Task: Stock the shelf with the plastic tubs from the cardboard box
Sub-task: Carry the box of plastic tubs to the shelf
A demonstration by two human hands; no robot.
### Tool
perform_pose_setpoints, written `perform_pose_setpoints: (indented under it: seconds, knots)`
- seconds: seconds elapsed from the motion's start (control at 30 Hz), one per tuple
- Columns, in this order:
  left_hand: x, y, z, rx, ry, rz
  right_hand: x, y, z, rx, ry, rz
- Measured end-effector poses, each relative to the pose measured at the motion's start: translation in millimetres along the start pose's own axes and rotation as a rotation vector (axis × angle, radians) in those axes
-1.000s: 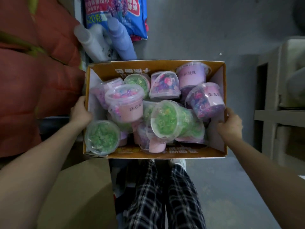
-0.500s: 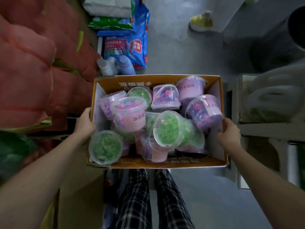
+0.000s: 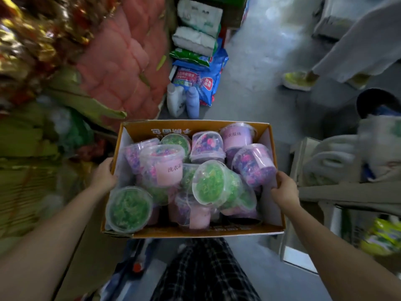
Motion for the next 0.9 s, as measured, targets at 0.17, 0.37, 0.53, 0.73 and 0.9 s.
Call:
perform_pose_setpoints:
  seconds: [0.17, 0.37, 0.53, 0.73, 0.9]
  knots:
    - [18.1, -55.7, -62.3, -0.005, 0.049, -0.064, 0.9, -16.0, -47.7, 0.058, -0.045, -0.022]
    - [43.8, -102.6, -174.4, 0.051, 0.144, -0.207, -4.3, -40.6, -104.1, 0.250, -0.099, -0.115]
    - [52.9, -153.6, -248.0, 0.144, 0.210, -0.214, -16.5, -54.4, -142.6, 0.337, -0.150, -0.178]
    - [48.4, -193.3, -346.4, 0.303, 0.276, -0.283, -36.7, -72.2, -180.8, 0.484, -0.267, -0.298]
    - [19.5, -230.0, -429.0, 0.476, 0.316, -0.310, -48.3, -85.5, -218.9, 0.630, -0.370, -0.339]
Point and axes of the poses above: each hand's wrist, its own z-axis towards the middle knuckle, its own x-axis out of the back of the hand, y = z × x, the point moved 9 cm from there along z, towards the middle knuckle, and after that the axes turned 10 degrees about z, right-handed, at the moved point
